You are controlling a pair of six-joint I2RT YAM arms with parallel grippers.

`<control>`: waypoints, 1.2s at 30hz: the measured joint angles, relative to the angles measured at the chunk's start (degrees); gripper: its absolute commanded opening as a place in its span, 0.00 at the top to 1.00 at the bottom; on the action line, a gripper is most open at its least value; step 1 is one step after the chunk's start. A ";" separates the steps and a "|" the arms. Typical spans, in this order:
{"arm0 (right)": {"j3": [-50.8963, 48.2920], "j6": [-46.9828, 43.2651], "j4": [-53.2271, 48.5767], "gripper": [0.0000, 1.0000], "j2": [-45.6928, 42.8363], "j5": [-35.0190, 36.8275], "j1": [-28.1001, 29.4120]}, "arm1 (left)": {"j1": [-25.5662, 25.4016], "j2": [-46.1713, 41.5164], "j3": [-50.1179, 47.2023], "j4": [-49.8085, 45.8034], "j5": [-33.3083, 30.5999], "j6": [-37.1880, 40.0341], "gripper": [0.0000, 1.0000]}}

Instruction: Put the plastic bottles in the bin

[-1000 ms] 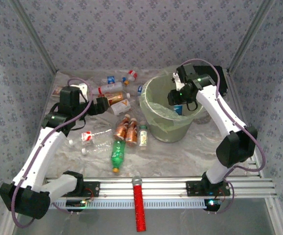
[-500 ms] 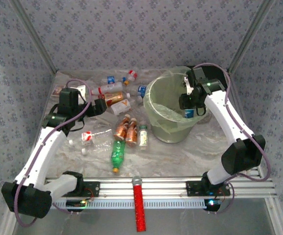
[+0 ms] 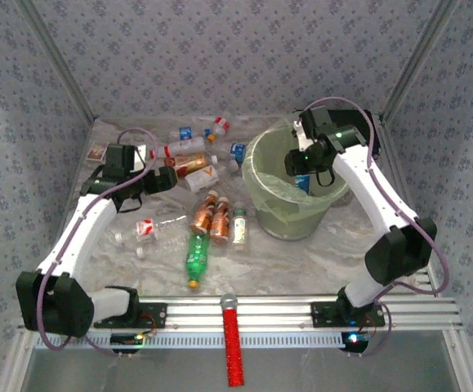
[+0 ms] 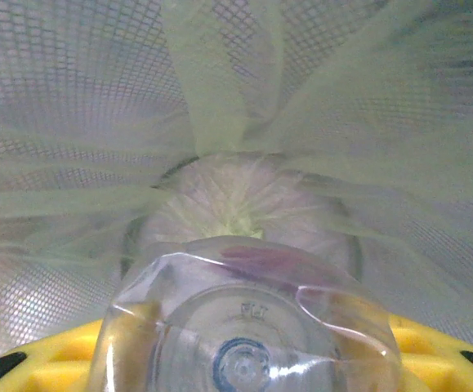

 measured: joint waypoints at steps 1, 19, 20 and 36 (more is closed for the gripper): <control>-0.11 0.20 0.46 0.59 0.76 -0.44 -0.11 | 0.00 0.70 0.24 -0.11 -0.44 0.35 0.04; -3.34 1.68 3.52 0.23 -2.21 -5.75 -2.12 | 0.59 13.20 -4.68 7.58 -3.80 -19.26 0.06; -3.32 1.66 3.39 0.22 -3.04 -6.10 -2.25 | 0.59 13.94 -5.29 8.72 -3.54 -20.61 0.06; -2.12 0.92 0.81 0.21 -9.55 -8.37 -2.51 | 0.59 23.26 -7.41 21.99 -3.21 -30.80 0.10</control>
